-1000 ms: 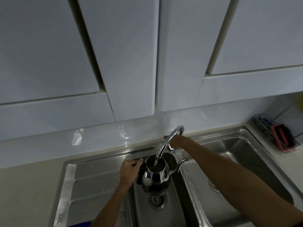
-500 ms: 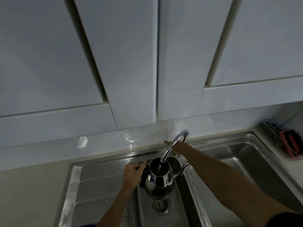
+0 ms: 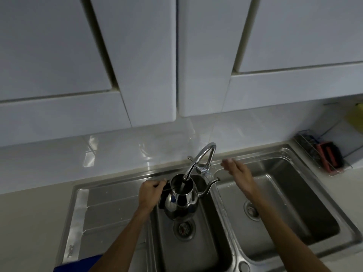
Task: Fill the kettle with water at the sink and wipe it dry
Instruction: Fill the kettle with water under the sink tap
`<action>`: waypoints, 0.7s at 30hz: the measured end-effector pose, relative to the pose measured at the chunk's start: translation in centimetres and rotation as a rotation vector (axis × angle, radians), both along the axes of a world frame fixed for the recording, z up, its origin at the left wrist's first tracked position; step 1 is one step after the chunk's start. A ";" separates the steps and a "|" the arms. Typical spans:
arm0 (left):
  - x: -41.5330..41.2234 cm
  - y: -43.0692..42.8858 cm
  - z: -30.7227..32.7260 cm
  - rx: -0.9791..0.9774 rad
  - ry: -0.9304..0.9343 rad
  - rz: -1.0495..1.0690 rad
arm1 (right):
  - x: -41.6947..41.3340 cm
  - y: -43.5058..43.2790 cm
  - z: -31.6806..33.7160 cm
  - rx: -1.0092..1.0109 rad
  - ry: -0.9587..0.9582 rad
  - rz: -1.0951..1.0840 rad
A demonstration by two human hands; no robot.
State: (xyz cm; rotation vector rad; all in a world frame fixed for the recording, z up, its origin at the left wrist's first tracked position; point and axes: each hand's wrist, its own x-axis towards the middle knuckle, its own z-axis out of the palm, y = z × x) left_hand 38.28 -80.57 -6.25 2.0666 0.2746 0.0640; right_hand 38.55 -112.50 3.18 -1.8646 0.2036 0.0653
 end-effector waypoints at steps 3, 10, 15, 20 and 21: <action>-0.2 -0.1 0.7 -0.006 -0.016 -0.001 | -2.3 -0.5 -4.7 0.068 0.126 -0.021; -0.7 -0.9 1.7 -0.014 -0.023 0.008 | -5.9 4.4 -9.9 0.184 0.310 0.105; -0.8 -0.8 1.0 -0.008 -0.034 -0.003 | -5.9 6.6 -11.2 0.313 0.280 -0.047; -1.0 -0.7 0.2 -0.045 -0.011 -0.014 | -5.8 7.2 -11.1 0.280 0.259 -0.146; -1.0 -0.7 0.2 -0.035 -0.007 -0.021 | -5.7 7.3 -10.9 0.273 0.267 -0.156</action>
